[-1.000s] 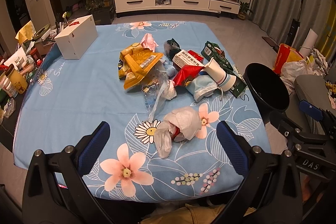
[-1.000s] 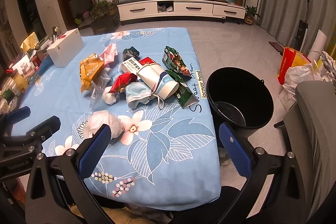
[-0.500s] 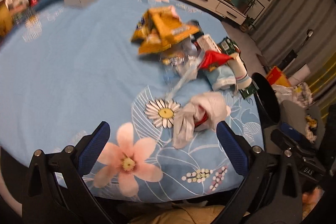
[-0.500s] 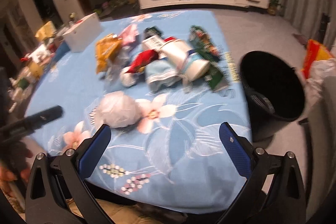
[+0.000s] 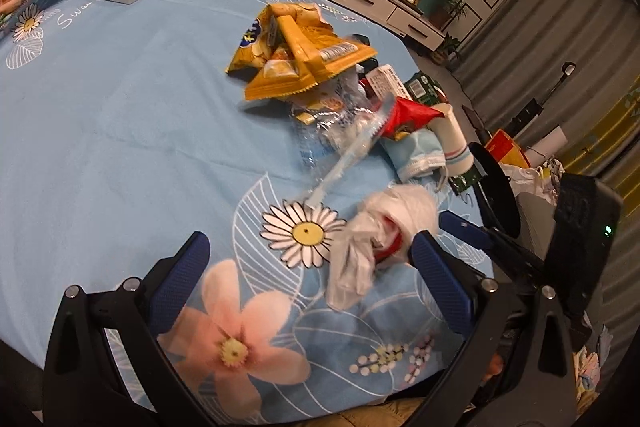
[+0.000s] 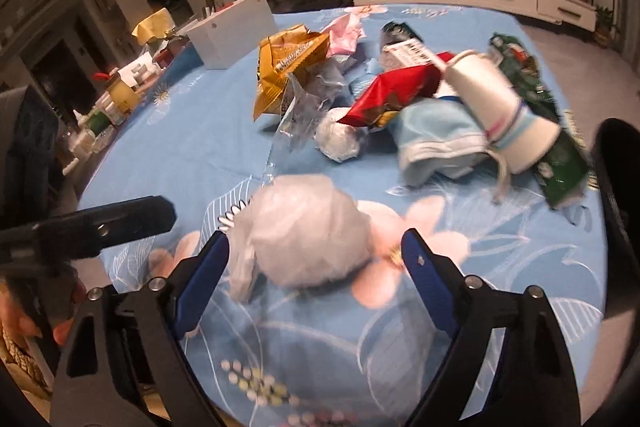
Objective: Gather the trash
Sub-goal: 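Grasp the white plastic bag with the right gripper while the left grasps a clear plastic bag, then carry both bags over the black bin and open both grippers to drop them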
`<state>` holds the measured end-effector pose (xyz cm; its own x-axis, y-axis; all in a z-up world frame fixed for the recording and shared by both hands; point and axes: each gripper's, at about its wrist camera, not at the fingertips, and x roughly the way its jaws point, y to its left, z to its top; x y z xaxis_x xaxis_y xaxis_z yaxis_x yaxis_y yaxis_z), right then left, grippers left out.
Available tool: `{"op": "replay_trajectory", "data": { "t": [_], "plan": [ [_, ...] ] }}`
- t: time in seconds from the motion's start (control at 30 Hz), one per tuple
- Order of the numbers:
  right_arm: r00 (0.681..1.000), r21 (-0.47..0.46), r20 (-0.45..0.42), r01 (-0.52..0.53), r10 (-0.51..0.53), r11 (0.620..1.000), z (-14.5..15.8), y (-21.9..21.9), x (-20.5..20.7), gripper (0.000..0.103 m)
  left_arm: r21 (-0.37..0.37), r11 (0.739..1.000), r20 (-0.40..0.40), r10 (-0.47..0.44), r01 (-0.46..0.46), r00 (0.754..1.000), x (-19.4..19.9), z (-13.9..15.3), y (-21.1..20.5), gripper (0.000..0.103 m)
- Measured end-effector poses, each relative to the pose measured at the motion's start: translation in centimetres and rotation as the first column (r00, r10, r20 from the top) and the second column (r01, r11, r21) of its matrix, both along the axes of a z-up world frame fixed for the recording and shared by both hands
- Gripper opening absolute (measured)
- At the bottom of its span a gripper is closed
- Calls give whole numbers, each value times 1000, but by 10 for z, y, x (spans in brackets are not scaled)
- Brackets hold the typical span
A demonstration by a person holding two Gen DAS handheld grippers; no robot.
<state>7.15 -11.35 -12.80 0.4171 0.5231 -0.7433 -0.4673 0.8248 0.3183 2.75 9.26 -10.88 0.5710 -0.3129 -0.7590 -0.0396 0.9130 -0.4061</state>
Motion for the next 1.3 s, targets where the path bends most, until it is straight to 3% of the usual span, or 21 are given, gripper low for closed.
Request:
{"op": "replay_trajectory", "data": {
  "t": [0.03,0.13,0.2,0.3,0.5,0.63,0.77,0.8,0.97,1.1,1.3],
  "plan": [
    [1000,8,-15,-5,5,1000,-4,1,4,83,5,1000,-5,1,-1,1000,3,-1,1,101],
    [998,37,-60,-16,18,999,-15,4,12,60,14,1000,-14,0,0,1000,14,-5,0,101],
    [997,48,-73,-12,15,999,-21,3,14,32,18,1000,-16,-5,5,1000,22,-7,-3,101],
    [996,58,-92,14,-9,998,-20,-9,13,19,41,999,-9,-16,17,1000,34,-7,-10,100],
    [992,47,-45,119,-117,992,1,-56,8,18,205,975,41,-97,86,994,58,-4,-45,101],
    [986,49,-39,162,-160,986,5,-79,3,18,266,958,44,-119,103,992,75,-12,-62,98],
    [983,68,-40,181,-178,981,7,-91,3,18,313,946,35,-106,90,994,88,-22,-68,61],
    [983,72,-38,181,-178,981,8,-90,3,18,320,944,25,-97,84,995,91,-26,-67,57],
    [984,81,-28,179,-177,981,15,-84,5,18,284,957,20,-62,53,998,83,-28,-51,27],
    [983,91,-20,183,-182,979,20,-85,2,18,207,976,39,-72,62,997,66,-15,-41,22],
    [981,118,19,189,-192,975,36,-92,-10,18,148,984,115,-114,97,987,37,21,-37,16]
  ]
}}
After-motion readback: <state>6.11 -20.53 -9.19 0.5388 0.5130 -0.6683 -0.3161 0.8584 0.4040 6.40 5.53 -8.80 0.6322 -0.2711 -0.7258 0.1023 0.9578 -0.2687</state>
